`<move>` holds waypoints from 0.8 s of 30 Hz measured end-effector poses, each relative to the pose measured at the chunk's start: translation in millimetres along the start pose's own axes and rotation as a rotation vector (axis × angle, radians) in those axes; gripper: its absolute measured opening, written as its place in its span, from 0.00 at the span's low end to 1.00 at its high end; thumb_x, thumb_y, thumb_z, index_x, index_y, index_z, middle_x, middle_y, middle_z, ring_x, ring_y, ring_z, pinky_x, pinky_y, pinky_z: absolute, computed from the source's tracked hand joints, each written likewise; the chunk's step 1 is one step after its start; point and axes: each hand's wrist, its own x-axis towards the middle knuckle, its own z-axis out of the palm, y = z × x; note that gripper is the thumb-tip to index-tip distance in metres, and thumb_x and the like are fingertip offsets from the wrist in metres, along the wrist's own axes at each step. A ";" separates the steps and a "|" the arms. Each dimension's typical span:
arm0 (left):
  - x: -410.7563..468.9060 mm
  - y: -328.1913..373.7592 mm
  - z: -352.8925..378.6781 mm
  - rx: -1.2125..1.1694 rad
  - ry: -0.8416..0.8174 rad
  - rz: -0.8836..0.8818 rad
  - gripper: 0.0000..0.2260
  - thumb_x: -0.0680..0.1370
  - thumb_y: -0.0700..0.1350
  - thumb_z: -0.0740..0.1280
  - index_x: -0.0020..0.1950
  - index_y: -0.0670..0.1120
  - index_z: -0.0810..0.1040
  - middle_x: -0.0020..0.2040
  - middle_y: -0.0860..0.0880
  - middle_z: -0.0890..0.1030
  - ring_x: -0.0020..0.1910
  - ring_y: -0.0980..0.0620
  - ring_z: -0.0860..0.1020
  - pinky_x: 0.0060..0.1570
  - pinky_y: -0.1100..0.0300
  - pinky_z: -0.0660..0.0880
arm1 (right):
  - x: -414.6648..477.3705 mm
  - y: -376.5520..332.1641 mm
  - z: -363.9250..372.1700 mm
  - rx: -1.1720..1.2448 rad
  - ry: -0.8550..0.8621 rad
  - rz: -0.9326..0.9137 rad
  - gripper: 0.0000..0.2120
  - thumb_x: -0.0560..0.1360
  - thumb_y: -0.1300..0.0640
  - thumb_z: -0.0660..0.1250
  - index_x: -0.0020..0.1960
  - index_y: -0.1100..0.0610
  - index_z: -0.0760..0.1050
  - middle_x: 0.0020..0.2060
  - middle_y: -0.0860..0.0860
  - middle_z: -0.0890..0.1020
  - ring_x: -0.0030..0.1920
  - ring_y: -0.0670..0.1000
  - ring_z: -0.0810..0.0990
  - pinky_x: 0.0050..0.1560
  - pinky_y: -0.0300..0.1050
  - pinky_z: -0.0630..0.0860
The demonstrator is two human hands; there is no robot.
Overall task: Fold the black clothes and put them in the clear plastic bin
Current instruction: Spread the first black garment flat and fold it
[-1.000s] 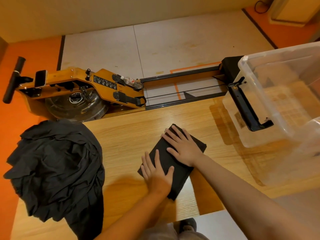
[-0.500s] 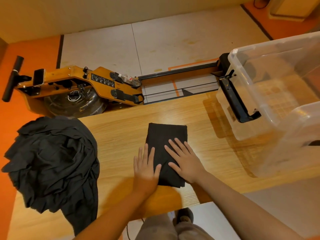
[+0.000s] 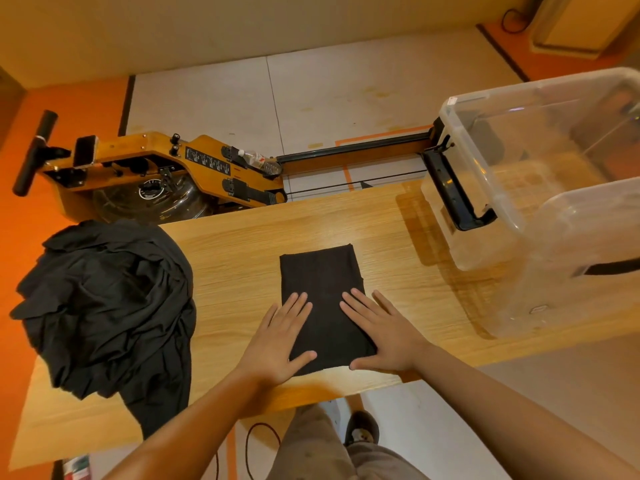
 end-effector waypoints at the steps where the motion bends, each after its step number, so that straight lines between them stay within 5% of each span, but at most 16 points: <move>1: -6.4 4.9 0.5 -0.031 -0.004 0.008 0.40 0.77 0.67 0.54 0.79 0.52 0.38 0.78 0.53 0.33 0.75 0.56 0.31 0.75 0.51 0.37 | -4.8 -0.5 1.7 -0.017 -0.017 -0.014 0.50 0.70 0.24 0.56 0.79 0.52 0.40 0.78 0.47 0.40 0.76 0.45 0.32 0.75 0.53 0.35; 7: -50.6 20.1 27.6 0.003 -0.013 0.079 0.49 0.70 0.76 0.57 0.79 0.53 0.40 0.79 0.52 0.35 0.77 0.52 0.32 0.74 0.50 0.36 | -40.7 -14.2 22.4 -0.063 -0.041 -0.057 0.53 0.67 0.22 0.57 0.79 0.48 0.42 0.78 0.52 0.40 0.77 0.52 0.33 0.73 0.53 0.31; 10: -60.4 24.0 41.6 0.119 0.052 0.081 0.48 0.69 0.65 0.68 0.80 0.51 0.47 0.80 0.48 0.47 0.79 0.47 0.44 0.72 0.46 0.49 | -54.5 -20.8 35.3 -0.137 0.030 -0.048 0.47 0.69 0.35 0.69 0.79 0.48 0.49 0.78 0.54 0.52 0.78 0.55 0.42 0.74 0.54 0.39; 14: -66.2 32.4 51.0 0.167 0.150 0.046 0.47 0.64 0.52 0.78 0.77 0.50 0.58 0.78 0.44 0.60 0.78 0.45 0.47 0.71 0.45 0.52 | -66.1 -25.8 39.1 -0.181 0.146 -0.047 0.48 0.63 0.53 0.80 0.77 0.49 0.59 0.75 0.54 0.63 0.76 0.56 0.53 0.74 0.54 0.44; 18: -71.6 39.1 54.3 0.172 0.198 0.057 0.41 0.65 0.48 0.78 0.74 0.54 0.63 0.75 0.42 0.66 0.78 0.46 0.41 0.71 0.45 0.49 | -72.0 -26.9 33.8 -0.167 0.117 -0.081 0.49 0.58 0.52 0.82 0.75 0.48 0.63 0.74 0.54 0.66 0.76 0.55 0.55 0.73 0.55 0.45; 21: -72.4 39.2 50.1 0.113 0.192 0.061 0.38 0.66 0.45 0.77 0.72 0.57 0.66 0.74 0.44 0.69 0.78 0.46 0.50 0.70 0.45 0.52 | -69.8 -31.1 28.0 -0.134 0.111 -0.060 0.46 0.58 0.53 0.82 0.73 0.46 0.67 0.73 0.52 0.69 0.75 0.55 0.60 0.72 0.55 0.48; 24: -74.4 37.3 43.3 -0.056 0.238 0.031 0.24 0.75 0.47 0.59 0.71 0.59 0.68 0.75 0.51 0.66 0.77 0.53 0.54 0.73 0.52 0.48 | -67.7 -28.9 21.1 -0.021 0.163 -0.027 0.36 0.64 0.55 0.78 0.70 0.45 0.71 0.69 0.48 0.73 0.73 0.51 0.66 0.75 0.55 0.52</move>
